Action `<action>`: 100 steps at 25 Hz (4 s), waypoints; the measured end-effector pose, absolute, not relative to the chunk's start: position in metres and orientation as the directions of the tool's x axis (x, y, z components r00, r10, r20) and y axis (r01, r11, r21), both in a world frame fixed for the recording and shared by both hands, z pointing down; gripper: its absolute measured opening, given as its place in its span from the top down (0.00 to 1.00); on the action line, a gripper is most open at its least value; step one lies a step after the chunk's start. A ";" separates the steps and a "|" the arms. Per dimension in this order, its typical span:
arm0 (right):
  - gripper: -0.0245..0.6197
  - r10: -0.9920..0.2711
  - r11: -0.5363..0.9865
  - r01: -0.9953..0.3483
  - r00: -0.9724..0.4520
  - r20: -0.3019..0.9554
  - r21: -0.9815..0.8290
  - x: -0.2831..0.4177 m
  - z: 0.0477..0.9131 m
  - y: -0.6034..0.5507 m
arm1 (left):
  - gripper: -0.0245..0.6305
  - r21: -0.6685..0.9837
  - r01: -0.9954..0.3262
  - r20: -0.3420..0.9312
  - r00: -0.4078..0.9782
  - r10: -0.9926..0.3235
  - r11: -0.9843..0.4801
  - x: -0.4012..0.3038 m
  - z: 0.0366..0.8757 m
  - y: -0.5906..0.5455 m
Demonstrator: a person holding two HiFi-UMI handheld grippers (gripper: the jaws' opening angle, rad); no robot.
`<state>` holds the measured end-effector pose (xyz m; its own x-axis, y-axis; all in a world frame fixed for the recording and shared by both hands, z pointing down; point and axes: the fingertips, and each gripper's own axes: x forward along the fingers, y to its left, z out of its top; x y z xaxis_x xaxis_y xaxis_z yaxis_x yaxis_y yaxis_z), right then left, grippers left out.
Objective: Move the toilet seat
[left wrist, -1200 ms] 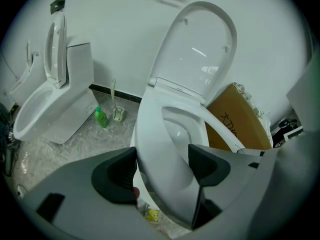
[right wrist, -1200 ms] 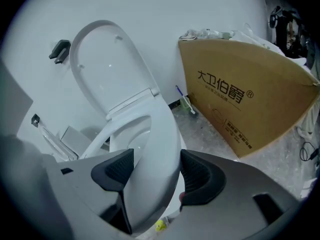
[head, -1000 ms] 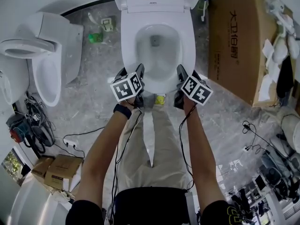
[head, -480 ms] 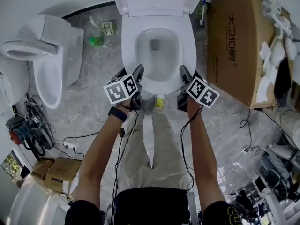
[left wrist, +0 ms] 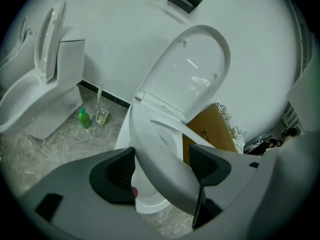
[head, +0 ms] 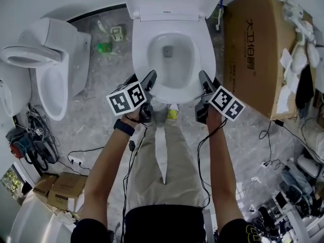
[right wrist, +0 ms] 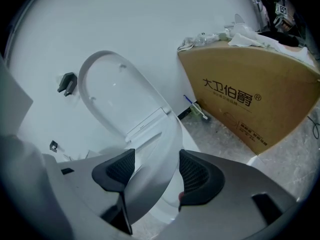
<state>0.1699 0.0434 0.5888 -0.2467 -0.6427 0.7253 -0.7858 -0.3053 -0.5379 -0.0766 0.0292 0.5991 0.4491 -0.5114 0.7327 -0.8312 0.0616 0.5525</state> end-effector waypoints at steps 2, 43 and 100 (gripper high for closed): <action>0.49 -0.649 -0.308 -0.776 -0.252 0.718 -0.551 0.170 0.584 0.039 | 0.43 0.562 -0.824 0.727 0.453 -0.516 0.068 -0.077 0.594 0.025; 0.41 -0.852 -0.292 -0.430 -0.288 0.436 -0.854 0.172 0.495 -0.040 | 0.40 0.850 -0.492 0.468 0.543 -0.697 0.187 -0.089 0.510 -0.052; 0.35 -0.970 -0.177 -0.155 -0.142 0.199 -0.972 0.184 0.438 -0.173 | 0.30 0.976 -0.144 0.211 0.423 -0.881 0.165 -0.095 0.457 -0.189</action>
<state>0.1836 -0.1727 0.4376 -0.1419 -0.9696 0.1992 -0.1547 -0.1770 -0.9720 -0.0953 -0.1892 0.4566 0.4231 -0.8811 0.2112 -0.1439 0.1648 0.9758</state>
